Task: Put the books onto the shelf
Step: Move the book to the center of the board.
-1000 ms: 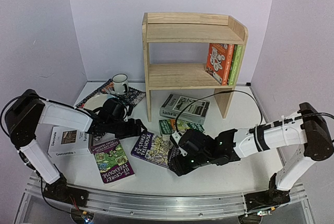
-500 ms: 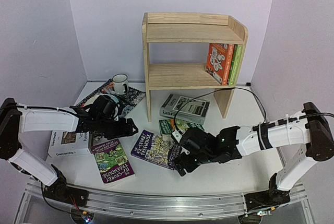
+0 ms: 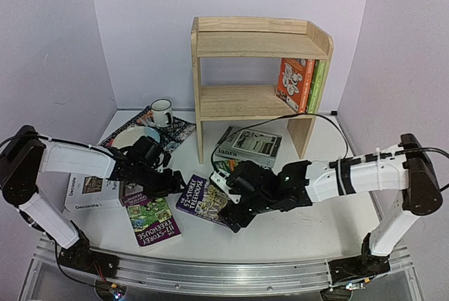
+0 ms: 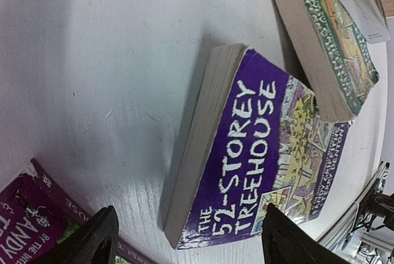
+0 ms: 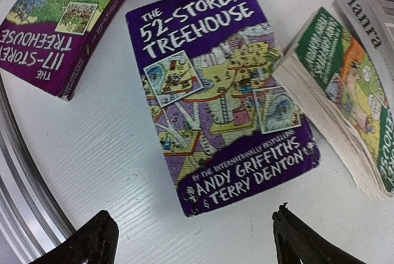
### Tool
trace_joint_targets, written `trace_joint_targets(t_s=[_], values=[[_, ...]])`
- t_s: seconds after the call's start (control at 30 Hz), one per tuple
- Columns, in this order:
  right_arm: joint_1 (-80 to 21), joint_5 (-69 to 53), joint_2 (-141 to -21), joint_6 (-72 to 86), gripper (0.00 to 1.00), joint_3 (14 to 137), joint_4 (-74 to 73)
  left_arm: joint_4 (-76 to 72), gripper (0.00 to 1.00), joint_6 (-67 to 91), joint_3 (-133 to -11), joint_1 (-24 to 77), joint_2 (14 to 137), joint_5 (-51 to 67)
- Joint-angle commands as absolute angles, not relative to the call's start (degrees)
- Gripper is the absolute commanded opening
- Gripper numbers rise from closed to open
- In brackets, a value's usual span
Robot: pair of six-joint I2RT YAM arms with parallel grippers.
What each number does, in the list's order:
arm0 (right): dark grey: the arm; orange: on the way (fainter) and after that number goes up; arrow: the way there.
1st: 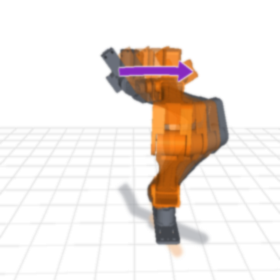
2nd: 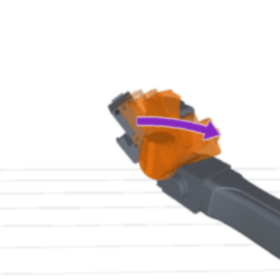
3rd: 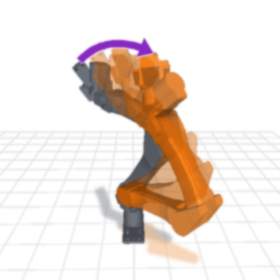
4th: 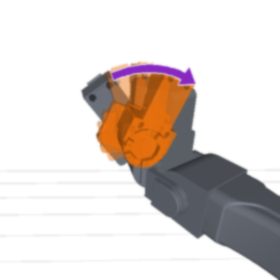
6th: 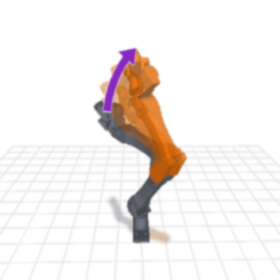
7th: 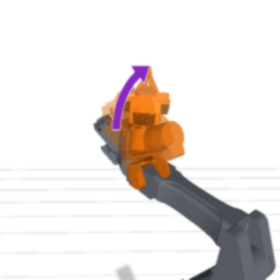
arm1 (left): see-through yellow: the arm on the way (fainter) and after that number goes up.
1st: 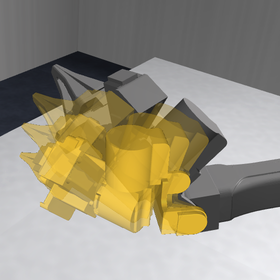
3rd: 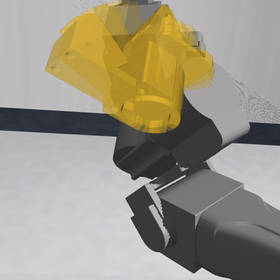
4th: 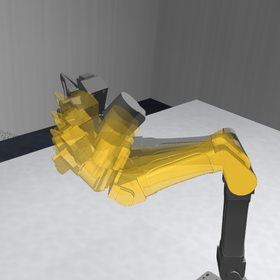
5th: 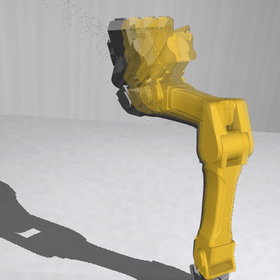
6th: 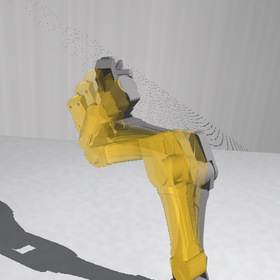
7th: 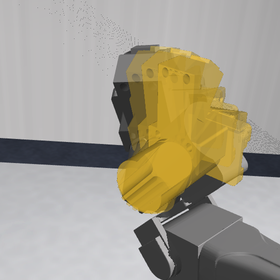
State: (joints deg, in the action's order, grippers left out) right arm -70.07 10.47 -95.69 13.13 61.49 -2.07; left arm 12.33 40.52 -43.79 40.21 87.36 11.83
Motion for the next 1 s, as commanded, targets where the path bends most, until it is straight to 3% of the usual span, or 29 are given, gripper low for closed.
trace_joint_targets(t_s=[0.0,0.13,0.3,0.73,0.83,0.97], values=[[-71.0,6.8,-101.4,9.8,0.86,64.9,-5.3,10.8,0.81,40.0,-46.5,40.2,90.4,15.3],[-71.1,8.9,-104.3,8.5,0.86,65.5,-5.7,10.7,0.80,39.8,-47.0,40.3,92.0,15.8],[-71.1,15.6,-106.4,5.0,0.79,65.9,-6.5,10.3,0.77,39.5,-47.5,40.3,93.5,17.5],[-70.6,21.7,-114.3,-2.3,0.77,67.4,-6.9,9.8,0.75,39.9,-47.7,40.3,93.0,17.8],[-70.5,22.7,-115.8,-2.3,0.64,67.6,-6.9,9.7,0.75,40.4,-47.4,40.3,91.5,16.8],[-70.5,23.1,-115.4,-2.0,0.30,67.5,-6.8,9.8,0.75,41.2,-46.7,40.3,88.2,14.4]])
